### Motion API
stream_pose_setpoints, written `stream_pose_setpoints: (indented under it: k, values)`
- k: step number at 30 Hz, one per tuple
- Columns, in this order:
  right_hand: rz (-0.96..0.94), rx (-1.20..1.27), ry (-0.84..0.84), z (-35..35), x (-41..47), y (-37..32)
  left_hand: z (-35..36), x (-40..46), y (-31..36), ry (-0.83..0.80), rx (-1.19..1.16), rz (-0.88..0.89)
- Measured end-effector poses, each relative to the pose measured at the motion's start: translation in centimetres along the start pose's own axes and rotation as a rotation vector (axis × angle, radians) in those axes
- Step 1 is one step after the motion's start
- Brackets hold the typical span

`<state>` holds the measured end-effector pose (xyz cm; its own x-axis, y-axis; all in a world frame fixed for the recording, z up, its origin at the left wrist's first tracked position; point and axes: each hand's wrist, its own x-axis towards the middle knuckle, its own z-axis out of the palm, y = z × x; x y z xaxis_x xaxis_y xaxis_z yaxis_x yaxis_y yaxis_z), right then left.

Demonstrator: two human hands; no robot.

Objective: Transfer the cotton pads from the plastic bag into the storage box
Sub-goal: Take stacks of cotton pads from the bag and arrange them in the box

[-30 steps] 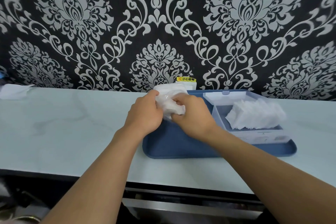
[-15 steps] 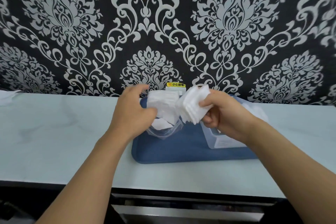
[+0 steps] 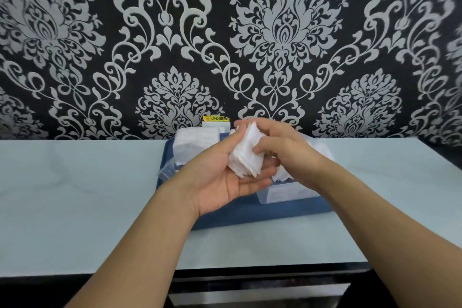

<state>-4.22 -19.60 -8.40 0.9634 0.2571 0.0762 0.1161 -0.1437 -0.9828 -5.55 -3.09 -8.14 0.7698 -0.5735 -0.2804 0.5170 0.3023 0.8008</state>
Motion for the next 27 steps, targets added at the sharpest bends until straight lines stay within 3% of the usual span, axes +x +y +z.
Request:
stream_pose_setpoints:
  k: [4, 8, 15, 22, 27]
  values:
    - [-0.144, -0.171, 0.040, -1.4, -0.9, 0.1, 0.6, 1.0, -0.2, 0.011, -0.082, 0.032]
    - [-0.167, -0.292, 0.050, -1.7, -1.6, 0.6, 1.0, 1.9, -0.5, -0.002, -0.135, 0.024]
    - [-0.160, -0.198, 0.036, -2.0, -1.6, 0.8, 1.6, 2.6, -0.9, 0.010, -0.134, 0.016]
    - [-0.235, -0.138, 0.144, -1.7, -1.3, 0.7, 1.0, 3.1, -0.9, 0.026, -0.181, 0.046]
    - [-0.208, -0.173, 0.038, -1.6, -1.3, 0.8, 0.6, 3.2, -0.8, 0.038, -0.124, 0.053]
